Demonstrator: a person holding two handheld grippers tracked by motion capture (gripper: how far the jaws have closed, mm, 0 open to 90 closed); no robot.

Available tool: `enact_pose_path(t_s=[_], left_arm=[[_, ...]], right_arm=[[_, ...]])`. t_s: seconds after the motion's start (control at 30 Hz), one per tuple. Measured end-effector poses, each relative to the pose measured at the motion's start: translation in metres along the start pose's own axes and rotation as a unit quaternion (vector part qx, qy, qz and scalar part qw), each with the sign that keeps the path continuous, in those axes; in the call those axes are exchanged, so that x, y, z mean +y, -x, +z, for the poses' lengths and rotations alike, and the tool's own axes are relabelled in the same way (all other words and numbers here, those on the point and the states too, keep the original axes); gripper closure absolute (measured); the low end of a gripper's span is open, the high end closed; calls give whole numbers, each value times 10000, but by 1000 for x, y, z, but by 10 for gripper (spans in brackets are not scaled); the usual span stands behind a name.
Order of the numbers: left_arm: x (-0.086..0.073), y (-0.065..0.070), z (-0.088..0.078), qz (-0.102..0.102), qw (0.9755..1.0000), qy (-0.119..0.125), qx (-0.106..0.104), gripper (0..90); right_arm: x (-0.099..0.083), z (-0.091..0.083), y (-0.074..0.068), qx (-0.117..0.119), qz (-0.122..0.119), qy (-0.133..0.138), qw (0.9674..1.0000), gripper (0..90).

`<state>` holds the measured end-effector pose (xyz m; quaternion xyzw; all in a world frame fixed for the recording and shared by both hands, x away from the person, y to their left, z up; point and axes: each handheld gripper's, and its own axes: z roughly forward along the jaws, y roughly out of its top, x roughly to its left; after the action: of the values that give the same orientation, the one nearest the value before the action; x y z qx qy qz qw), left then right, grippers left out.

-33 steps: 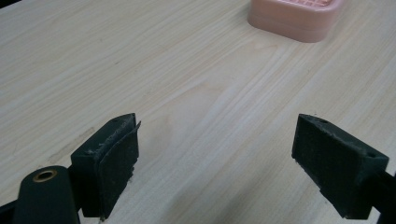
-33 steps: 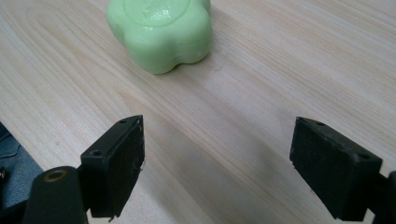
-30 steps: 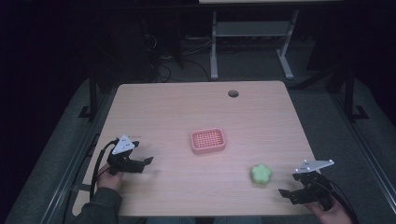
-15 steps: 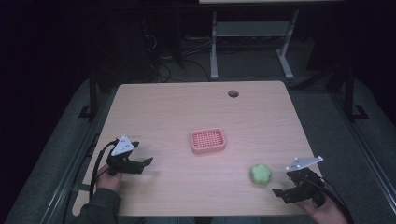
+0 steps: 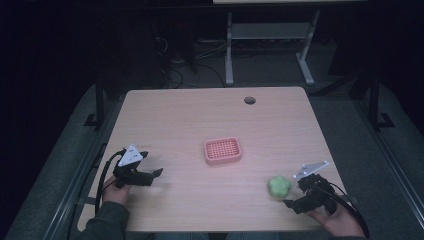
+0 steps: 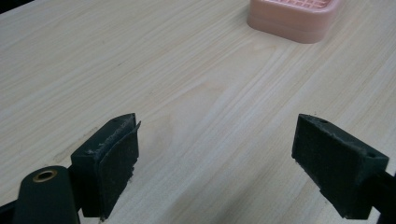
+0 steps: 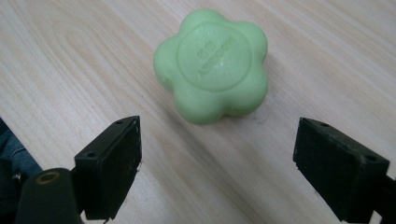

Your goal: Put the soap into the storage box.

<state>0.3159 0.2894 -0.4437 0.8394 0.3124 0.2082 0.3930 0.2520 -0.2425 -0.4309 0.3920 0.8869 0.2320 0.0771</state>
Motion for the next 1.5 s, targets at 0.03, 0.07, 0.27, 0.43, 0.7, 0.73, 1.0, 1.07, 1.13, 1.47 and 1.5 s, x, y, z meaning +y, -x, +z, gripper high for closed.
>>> enact_pose_path(t_s=[0.03,0.07,0.27,0.43,0.7,0.73,1.0,1.07,1.13,1.47,1.5], left_arm=[[0,0,0,-2,10000,-6,2,144],[0,1,0,-22,10000,12,4,144],[0,0,-1,-44,10000,-5,-2,144],[0,0,-1,-29,10000,-11,-8,144],[0,0,-1,-40,10000,9,-5,144],[0,1,-1,-65,10000,32,-6,144],[0,1,-1,-63,10000,30,-7,144],[0,0,-2,18,10000,-20,-1,144],[0,-1,-2,17,10000,-20,-1,144],[0,-1,-2,15,10000,-4,1,144],[0,-1,-2,21,10000,-5,0,144]], right_arm=[[2,0,0,15,-27,-6,10000,152],[4,0,-1,12,-49,-18,10000,153],[17,2,-5,-7,-286,-172,9994,152],[27,7,-7,14,-389,-267,9989,152],[38,15,-8,53,-442,-356,9984,152],[39,16,-8,78,-420,-388,9983,152],[46,23,-7,39,-457,-519,9976,152],[47,25,-7,34,-480,-558,9973,153],[49,27,-7,22,-506,-596,9969,152],[53,37,-7,1,-553,-750,9956,153],[53,37,-7,11,-560,-763,9955,153]])
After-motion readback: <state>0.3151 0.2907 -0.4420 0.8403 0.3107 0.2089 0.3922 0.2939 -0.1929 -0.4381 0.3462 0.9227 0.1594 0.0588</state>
